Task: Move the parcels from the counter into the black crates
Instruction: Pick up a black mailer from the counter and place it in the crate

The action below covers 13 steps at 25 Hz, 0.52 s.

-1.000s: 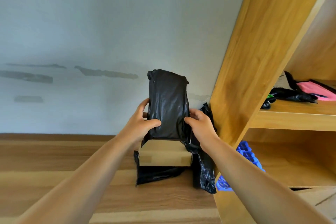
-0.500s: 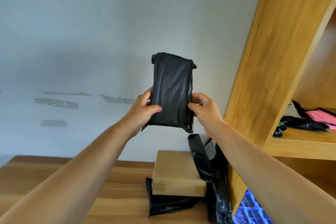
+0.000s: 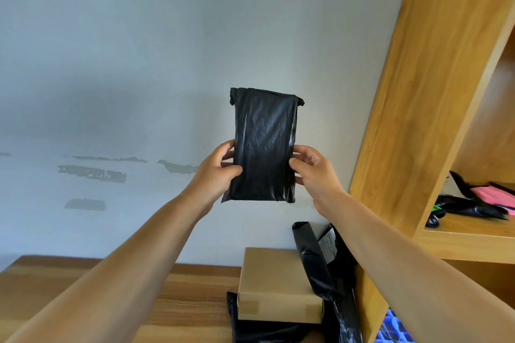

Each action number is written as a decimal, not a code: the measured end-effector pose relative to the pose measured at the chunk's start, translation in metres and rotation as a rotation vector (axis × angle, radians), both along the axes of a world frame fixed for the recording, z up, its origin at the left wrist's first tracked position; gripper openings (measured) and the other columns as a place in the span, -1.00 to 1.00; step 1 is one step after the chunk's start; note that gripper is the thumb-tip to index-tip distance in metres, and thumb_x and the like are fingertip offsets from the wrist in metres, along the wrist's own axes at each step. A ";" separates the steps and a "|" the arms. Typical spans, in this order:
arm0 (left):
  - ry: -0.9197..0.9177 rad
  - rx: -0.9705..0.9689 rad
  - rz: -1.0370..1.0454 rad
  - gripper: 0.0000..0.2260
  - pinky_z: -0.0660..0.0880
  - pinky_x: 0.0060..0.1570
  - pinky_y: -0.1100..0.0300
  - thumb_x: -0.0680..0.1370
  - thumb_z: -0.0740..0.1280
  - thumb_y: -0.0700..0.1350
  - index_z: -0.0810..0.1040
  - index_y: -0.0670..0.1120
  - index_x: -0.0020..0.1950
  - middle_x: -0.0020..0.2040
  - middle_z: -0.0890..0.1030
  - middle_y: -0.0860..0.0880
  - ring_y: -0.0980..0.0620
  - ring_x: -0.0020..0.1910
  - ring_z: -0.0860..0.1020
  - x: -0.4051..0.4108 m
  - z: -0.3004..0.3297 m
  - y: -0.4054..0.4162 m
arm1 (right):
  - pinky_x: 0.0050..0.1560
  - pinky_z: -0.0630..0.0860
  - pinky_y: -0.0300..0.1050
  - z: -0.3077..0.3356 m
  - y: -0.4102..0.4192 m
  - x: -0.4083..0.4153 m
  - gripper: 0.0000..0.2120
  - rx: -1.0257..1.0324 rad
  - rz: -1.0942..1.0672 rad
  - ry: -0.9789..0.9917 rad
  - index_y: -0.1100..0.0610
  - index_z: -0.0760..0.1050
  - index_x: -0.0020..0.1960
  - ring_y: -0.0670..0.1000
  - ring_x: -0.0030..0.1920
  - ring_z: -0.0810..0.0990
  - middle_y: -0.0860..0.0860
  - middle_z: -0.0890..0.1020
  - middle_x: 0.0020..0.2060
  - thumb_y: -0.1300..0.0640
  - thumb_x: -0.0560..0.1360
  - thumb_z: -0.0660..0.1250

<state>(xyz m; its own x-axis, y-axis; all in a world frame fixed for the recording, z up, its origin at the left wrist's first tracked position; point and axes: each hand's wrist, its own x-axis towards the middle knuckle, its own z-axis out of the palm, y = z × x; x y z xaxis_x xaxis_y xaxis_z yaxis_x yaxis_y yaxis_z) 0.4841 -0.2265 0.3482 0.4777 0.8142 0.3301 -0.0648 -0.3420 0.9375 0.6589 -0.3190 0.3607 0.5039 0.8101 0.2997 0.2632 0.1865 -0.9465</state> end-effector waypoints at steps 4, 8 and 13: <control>-0.069 -0.117 -0.048 -0.77 0.54 -0.04 0.18 0.66 0.12 -0.11 0.45 0.09 0.25 0.15 0.58 0.08 0.13 0.10 0.56 -0.002 0.010 0.000 | 0.08 0.54 -0.07 0.012 0.003 0.003 -0.71 0.003 0.057 0.098 -0.12 0.31 0.37 0.03 0.08 0.62 0.02 0.61 0.08 0.01 0.67 0.02; -0.120 -0.174 -0.017 -0.76 0.49 -0.07 0.19 0.65 0.08 -0.01 0.53 0.00 0.08 0.09 0.59 0.08 0.14 0.10 0.54 0.000 0.018 0.006 | 0.24 0.44 0.10 0.014 0.008 0.003 -0.64 -0.012 0.127 0.199 -0.08 0.36 0.27 0.09 0.20 0.53 0.06 0.51 0.23 -0.16 0.65 -0.09; -0.218 -0.251 -0.082 -0.75 0.55 0.10 0.02 0.61 0.12 -0.04 0.53 -0.12 0.09 0.02 0.58 -0.04 0.03 0.06 0.55 0.003 0.014 0.021 | 0.30 0.40 0.26 0.008 0.015 0.012 -0.50 0.012 0.202 0.336 -0.04 0.32 0.43 0.05 0.25 0.54 0.05 0.53 0.29 -0.24 0.61 -0.06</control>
<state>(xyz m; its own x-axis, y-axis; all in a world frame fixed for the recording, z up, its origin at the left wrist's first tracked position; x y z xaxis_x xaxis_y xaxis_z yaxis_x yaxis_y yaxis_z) 0.4875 -0.2050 0.3626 0.4853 0.8447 0.2259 -0.2909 -0.0877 0.9527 0.6708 -0.3039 0.3687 0.4062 0.9005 0.1550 -0.1042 0.2142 -0.9712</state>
